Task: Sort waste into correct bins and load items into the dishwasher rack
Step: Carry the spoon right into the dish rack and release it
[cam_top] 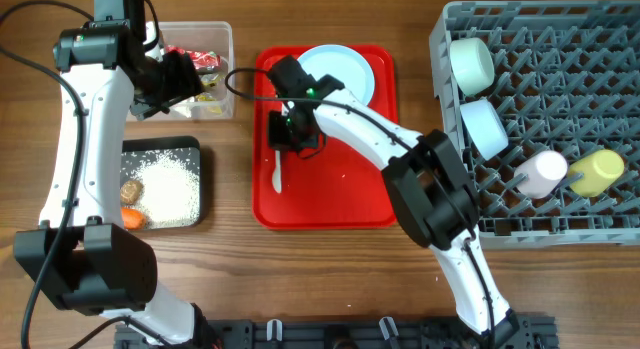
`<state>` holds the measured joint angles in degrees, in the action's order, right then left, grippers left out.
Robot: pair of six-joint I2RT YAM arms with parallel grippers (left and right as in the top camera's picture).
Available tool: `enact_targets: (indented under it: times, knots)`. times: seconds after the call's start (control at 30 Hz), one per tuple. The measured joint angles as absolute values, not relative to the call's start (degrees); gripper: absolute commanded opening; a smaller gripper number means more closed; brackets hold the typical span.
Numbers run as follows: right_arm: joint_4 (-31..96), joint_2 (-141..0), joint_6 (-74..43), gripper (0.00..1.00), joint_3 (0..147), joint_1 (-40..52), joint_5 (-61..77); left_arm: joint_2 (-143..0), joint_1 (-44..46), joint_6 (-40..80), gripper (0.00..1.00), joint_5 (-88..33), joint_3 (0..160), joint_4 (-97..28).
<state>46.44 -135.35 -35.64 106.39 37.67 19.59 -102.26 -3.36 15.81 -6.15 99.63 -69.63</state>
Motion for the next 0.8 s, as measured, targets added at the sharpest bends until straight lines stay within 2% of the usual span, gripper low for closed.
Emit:
enact_targets:
  times: [0.17,0.33,0.63,0.8]
  knots:
    - [50.2,-135.4,-29.9,0.04,107.3,34.2,20.8,-102.3,-3.4,15.8,0.82,-6.2,99.6,-69.7]
    - [52.3,-132.3,-26.7,0.04,106.3,26.3,20.5,-102.3,-3.4,15.8,0.85,-6.2,99.6,-69.4]
    - [51.2,-104.4,-26.0,0.04,106.3,10.9,19.9,-102.3,-3.4,15.8,0.85,-6.2,99.6,-69.2]
    - [54.6,-96.4,-25.2,0.04,106.3,3.3,19.8,-102.3,-3.4,15.8,0.85,-6.2,99.6,-69.2]
